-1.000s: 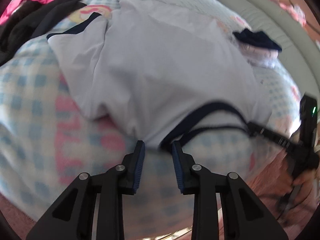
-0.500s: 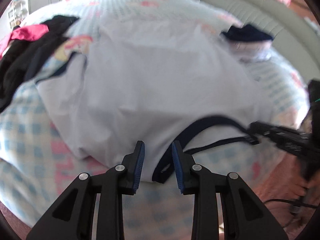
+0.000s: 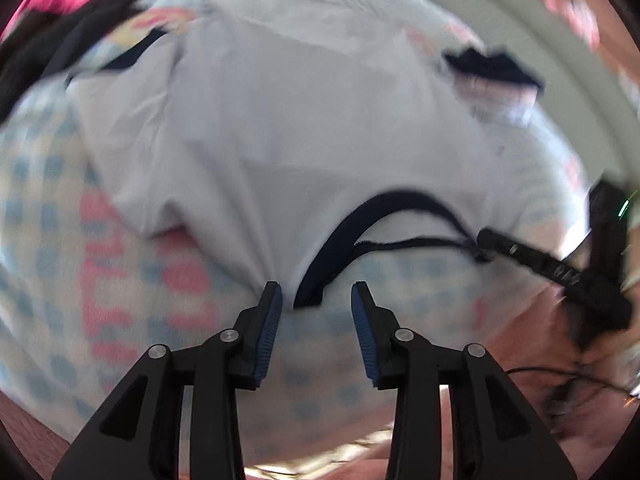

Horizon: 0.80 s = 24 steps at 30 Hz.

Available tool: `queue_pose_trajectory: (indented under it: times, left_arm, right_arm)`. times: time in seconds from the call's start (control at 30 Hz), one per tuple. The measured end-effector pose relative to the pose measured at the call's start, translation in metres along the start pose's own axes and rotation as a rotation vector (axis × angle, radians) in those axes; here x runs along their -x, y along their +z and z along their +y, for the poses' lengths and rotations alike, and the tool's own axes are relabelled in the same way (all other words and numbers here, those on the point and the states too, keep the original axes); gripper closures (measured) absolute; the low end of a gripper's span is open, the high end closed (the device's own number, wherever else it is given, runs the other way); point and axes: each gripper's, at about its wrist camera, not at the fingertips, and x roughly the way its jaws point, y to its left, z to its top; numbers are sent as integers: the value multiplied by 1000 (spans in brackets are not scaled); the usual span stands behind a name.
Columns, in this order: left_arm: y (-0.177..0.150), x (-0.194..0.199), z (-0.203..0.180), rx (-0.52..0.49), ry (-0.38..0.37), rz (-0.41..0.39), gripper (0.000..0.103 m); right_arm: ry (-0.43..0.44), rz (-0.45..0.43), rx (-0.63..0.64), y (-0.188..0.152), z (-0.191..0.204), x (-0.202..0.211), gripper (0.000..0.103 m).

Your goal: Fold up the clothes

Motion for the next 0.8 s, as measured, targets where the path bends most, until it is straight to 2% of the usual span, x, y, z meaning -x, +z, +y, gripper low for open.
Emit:
queue_pose_trajectory:
  times: [0.13, 0.2, 0.27, 0.3, 0.33, 0.37, 0.47, 0.6, 0.67, 0.73, 0.8]
  left_arm:
    - [-4, 17, 42, 194, -67, -64, 65]
    - [-5, 27, 61, 295, -137, -113, 65]
    - [-6, 35, 78, 387, -200, -163, 64]
    - [-5, 36, 88, 427, -213, -188, 61]
    - [-5, 38, 96, 464, -207, -216, 52]
    - [-6, 38, 100, 488, -190, -233, 48]
    - [-5, 29, 103, 503, -223, -212, 48]
    - [13, 16, 90, 411, -192, -207, 48]
    - [19, 12, 91, 419, -203, -205, 48]
    - [17, 6, 86, 435, -217, -212, 50]
    - [8, 5, 87, 457, -188, -219, 50]
  right_arm:
    - [25, -76, -105, 8, -30, 29, 73]
    - [40, -102, -172, 10, -49, 42, 73]
    - [26, -90, -183, 13, -58, 43, 73]
    - [21, -83, -179, 15, -60, 42, 73]
    - [29, -74, -180, 15, -62, 40, 73]
    - [56, -64, -193, 15, -63, 38, 73]
    - [126, -39, -241, 20, -74, 26, 61]
    - [75, -14, -240, 26, -70, 2, 60]
    - [105, 14, -244, 29, -66, -11, 58]
    - [159, 62, -179, 31, -51, -20, 58]
    - [148, 37, -136, 28, -41, -16, 58]
